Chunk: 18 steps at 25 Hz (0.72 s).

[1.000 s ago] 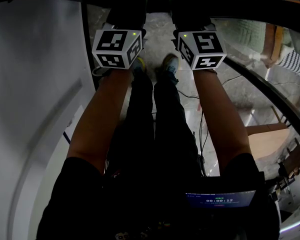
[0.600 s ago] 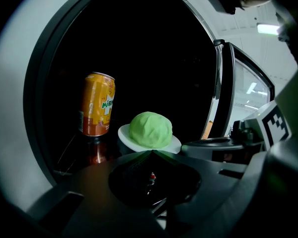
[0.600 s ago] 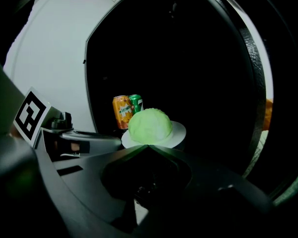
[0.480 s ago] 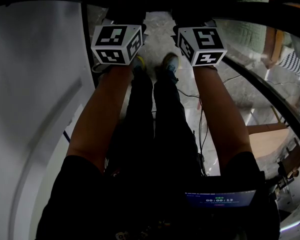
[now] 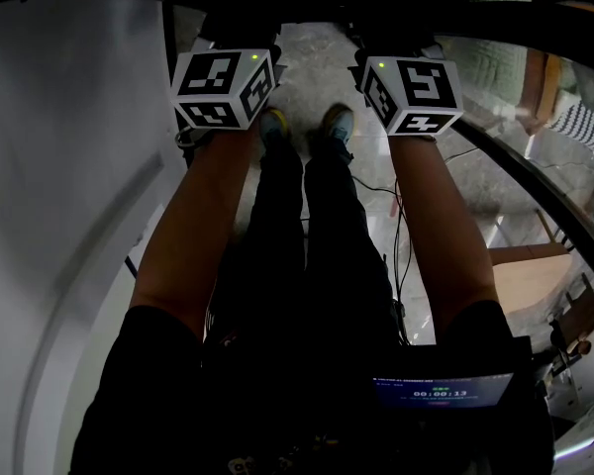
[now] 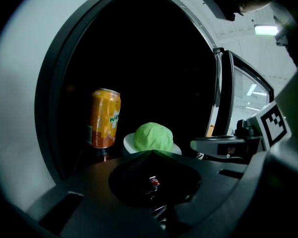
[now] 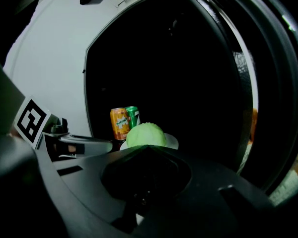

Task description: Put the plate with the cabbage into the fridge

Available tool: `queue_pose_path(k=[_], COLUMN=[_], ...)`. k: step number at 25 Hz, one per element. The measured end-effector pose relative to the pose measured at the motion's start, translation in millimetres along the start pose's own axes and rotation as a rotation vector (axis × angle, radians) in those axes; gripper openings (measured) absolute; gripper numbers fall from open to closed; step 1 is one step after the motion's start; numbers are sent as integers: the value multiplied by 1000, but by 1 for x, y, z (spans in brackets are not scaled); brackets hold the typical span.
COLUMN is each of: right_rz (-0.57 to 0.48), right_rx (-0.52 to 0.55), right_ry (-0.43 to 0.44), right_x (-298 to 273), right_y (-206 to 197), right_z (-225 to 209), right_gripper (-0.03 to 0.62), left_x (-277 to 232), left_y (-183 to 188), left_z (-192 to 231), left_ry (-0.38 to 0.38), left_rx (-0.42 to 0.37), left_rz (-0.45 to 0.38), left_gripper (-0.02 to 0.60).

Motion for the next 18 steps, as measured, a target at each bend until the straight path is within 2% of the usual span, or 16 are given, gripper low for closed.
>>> queue_pose_path(k=[8,13,18], right_rz=[-63,-63,-59], right_rx=[22,48,38], right_ry=[-57,-58,-53], right_x=[40,66,78], right_y=[37,46,61], right_z=[-8,1,9], right_gripper=[3,3,3], left_x=[40,70,81], left_y=[45,68,77], left_z=[-12,-31,-37], left_ry=[9,-7,-16], left_rx=[-93,-112,-106], left_rz=[-89,-134,-131], left_gripper=[3,3,3])
Point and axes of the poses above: the fingertips, and each gripper's own axes: x backward along the fingers, z to its left, y out of its top, the point moved 6 cm from there along x, backward along the fingers, and after that the axes turned 2 degrees about -y, right-handed, at the moved point
